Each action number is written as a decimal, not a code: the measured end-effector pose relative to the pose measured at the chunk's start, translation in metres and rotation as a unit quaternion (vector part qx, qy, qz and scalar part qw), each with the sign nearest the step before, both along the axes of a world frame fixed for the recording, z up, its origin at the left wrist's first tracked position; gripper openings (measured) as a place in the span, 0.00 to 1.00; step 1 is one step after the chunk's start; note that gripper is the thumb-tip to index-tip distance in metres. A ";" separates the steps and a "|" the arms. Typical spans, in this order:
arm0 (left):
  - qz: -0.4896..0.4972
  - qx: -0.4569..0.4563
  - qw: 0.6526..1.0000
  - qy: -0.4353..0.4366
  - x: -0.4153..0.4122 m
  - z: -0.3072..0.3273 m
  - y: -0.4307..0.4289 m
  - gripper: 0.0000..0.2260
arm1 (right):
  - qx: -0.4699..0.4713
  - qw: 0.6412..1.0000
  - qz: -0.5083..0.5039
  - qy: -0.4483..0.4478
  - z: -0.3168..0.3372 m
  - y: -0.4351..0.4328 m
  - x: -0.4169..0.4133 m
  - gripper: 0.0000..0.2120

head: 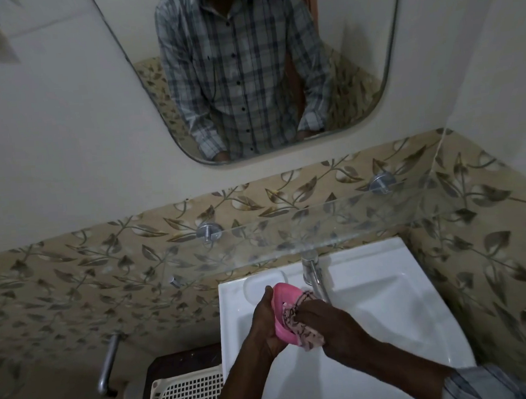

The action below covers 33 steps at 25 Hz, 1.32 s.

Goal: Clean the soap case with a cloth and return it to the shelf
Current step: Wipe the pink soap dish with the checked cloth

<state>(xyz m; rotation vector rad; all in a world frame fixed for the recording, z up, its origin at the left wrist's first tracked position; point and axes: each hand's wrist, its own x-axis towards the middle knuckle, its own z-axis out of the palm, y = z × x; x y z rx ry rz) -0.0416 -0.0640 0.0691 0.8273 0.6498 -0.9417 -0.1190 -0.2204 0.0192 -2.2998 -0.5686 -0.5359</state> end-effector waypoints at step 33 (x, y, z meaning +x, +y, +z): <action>0.068 0.213 0.940 -0.259 -0.037 -0.022 -0.023 0.30 | 0.336 0.814 -0.179 0.439 0.068 0.034 0.021 0.07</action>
